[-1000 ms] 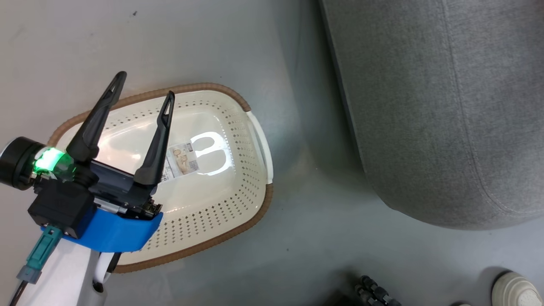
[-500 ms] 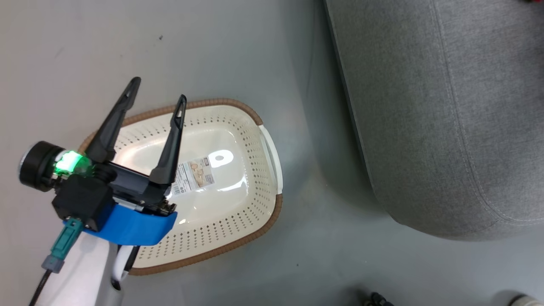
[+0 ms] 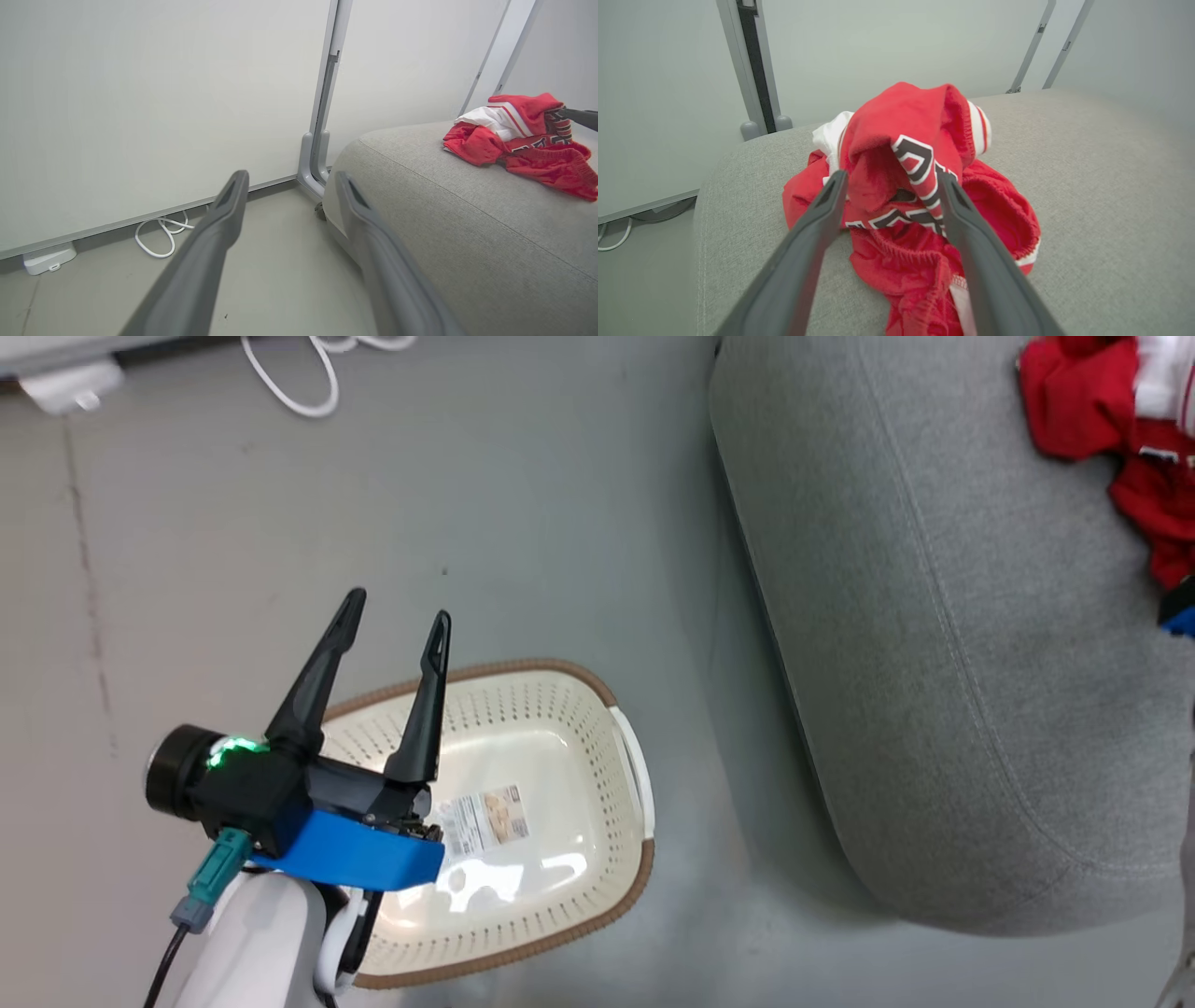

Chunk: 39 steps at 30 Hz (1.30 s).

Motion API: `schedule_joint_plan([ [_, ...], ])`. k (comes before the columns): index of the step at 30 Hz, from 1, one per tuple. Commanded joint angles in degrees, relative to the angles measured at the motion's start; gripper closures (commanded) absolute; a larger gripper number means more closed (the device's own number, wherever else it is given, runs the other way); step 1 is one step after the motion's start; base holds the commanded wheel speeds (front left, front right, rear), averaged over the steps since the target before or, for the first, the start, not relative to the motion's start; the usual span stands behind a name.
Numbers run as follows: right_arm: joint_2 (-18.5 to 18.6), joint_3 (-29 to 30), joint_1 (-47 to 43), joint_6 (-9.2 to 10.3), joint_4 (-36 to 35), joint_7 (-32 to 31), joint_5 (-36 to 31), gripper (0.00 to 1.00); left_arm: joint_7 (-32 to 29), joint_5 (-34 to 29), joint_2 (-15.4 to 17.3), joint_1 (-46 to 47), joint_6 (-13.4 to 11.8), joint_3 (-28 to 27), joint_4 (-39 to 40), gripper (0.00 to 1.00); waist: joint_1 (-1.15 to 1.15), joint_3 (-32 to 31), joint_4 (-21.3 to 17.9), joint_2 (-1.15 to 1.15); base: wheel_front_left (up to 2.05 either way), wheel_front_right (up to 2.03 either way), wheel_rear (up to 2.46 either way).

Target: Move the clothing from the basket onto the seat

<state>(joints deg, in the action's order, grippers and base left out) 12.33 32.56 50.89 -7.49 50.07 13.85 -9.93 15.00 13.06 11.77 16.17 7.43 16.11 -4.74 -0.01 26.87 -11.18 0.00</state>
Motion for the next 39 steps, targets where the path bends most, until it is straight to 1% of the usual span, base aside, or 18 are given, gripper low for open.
schedule_joint_plan([
  [1, -0.47, -1.25, -2.42, -0.01, -1.29, 0.52, 0.86, 0.00, 0.27, 0.36, -0.60, -1.12, 0.00, -0.53, -0.76, 0.00, 0.01, -5.25, 2.40, 0.00, 0.00, 0.00, 0.00],
  [6, -2.72, -6.52, -10.00, -0.01, -6.29, 0.75, 3.26, 0.00, 0.27, 0.29, -2.62, -3.76, 0.01, -2.97, -3.24, 0.00, 0.01, -10.50, 3.88, 0.00, 0.00, 0.00, 0.00],
  [10, -4.30, -11.03, -16.64, -0.01, -11.79, -0.46, 4.75, 0.00, 0.26, -0.75, -3.94, -5.89, 0.01, -5.16, -4.88, 0.00, 0.01, -13.77, 4.97, 0.00, 0.00, 0.00, 0.00],
  [19, -7.64, -20.37, -31.23, -0.01, -26.13, -4.02, 8.72, 0.00, 0.26, -0.75, -5.78, -11.26, 0.02, -9.93, -6.55, 0.00, 0.01, -19.59, 6.44, 0.00, 0.00, 0.00, 0.00],
  [24, -8.85, -23.70, -37.24, -0.01, -31.83, -4.71, 9.90, 0.00, 0.27, -1.12, -6.05, -13.37, 0.02, -11.48, -7.38, 0.00, 0.01, -21.97, 7.65, 0.00, 0.00, 0.00, 0.00],
  [28, -9.22, -24.97, -40.93, -0.01, -34.63, -5.38, 10.67, 0.00, 0.26, -1.57, -6.40, -14.72, 0.02, -12.86, -8.07, 0.00, 0.01, -23.69, 8.82, 0.00, 0.00, 0.00, 0.00],
  [32, -9.44, -25.58, -42.93, -0.01, -36.00, -5.72, 11.00, 0.00, 0.26, -1.92, -6.53, -15.55, 0.02, -13.30, -8.52, 0.00, 0.01, -24.74, 9.64, 0.00, 0.00, 0.00, 0.00],
  [39, -9.46, -28.00, -46.29, -0.01, -37.69, -6.14, 14.37, 0.00, 0.26, -1.40, -5.95, -16.80, 0.02, -13.63, -9.79, 0.00, 0.01, -26.25, 11.12, 0.00, 0.00, 0.00, 0.00],
])
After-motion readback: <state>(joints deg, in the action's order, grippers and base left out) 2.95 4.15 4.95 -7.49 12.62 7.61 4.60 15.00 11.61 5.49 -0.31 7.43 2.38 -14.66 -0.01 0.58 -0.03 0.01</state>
